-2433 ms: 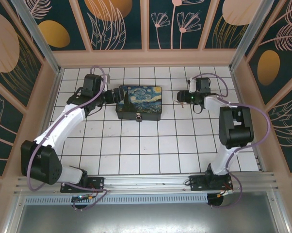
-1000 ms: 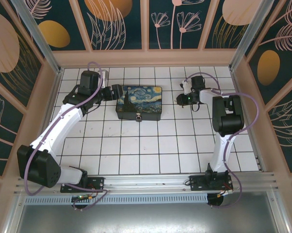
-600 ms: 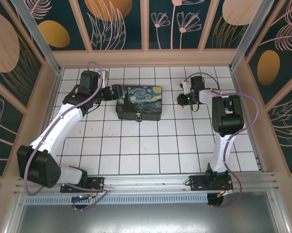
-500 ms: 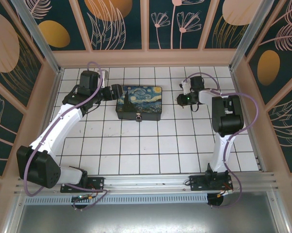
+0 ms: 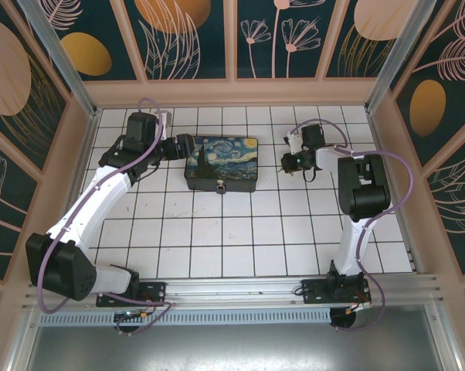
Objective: Unlock the padlock with the key
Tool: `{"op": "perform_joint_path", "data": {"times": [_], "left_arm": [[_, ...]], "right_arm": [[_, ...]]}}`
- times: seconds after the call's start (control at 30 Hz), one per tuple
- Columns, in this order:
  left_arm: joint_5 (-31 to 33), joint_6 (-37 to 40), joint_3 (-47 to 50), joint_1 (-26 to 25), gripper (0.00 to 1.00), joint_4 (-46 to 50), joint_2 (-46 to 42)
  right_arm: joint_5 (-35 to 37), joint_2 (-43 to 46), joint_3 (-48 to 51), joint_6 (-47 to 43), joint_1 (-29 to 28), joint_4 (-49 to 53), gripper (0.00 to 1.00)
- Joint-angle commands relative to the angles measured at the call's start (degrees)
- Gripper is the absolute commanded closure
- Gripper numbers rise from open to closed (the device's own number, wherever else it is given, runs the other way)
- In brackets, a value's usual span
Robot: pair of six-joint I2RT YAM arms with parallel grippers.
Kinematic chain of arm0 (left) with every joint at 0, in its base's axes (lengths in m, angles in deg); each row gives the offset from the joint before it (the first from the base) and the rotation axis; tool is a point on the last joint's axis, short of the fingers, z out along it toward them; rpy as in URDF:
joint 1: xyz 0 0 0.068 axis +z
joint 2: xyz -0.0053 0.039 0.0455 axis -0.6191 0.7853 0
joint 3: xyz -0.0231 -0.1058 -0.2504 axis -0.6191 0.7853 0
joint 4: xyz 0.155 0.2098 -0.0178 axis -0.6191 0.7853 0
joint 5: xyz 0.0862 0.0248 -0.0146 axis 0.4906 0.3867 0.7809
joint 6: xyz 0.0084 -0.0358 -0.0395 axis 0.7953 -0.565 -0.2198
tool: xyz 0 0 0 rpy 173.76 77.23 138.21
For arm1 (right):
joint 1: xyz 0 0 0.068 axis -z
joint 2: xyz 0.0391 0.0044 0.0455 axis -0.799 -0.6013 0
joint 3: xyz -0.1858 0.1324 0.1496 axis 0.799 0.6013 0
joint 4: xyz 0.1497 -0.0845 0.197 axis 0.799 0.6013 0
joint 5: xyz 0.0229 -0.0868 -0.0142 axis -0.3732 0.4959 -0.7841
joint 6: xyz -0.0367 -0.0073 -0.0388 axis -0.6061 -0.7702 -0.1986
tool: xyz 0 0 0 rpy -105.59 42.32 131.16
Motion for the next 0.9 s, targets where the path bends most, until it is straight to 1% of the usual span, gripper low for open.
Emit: {"op": "perform_joint_path", "data": {"times": [0.0,0.13,0.23,0.3,0.37,0.5,0.63,0.87], "left_arm": [[-1.5,0.8,-0.7,-1.6,0.22,-0.2,-1.4],[-1.1,0.1,-2.3,-5.6,0.22,-0.4,-1.6],[-1.4,-1.0,-3.6,-12.3,0.23,-1.4,0.0],[-2.4,-3.2,-3.7,-16.6,0.23,-3.3,1.3],[-4.4,-5.8,-3.0,-20.3,0.23,-5.5,2.5],[-4.8,-10.4,1.0,-27.5,0.24,-9.0,4.6],[-5.1,-14.7,7.7,-30.5,0.26,-14.4,4.8],[-3.6,-18.2,16.2,-30.9,0.25,-21.5,4.5]], "right_arm": [[0.4,2.5,2.2,0.2,-0.5,2.9,1.0],[1.6,5.9,5.7,2.4,-0.5,2.8,1.0],[1.7,8.1,8.5,5.1,-0.6,2.6,1.0],[1.6,9.3,10.5,6.7,-0.9,2.2,1.0],[2.0,10.5,12.2,8.4,-1.0,2.0,1.0],[3.7,13.5,15.6,11.9,-1.0,2.7,1.0],[5.2,18.5,20.7,16.5,-2.3,2.1,1.0],[7.2,27.0,28.6,23.8,-6.4,2.2,1.0]]}}
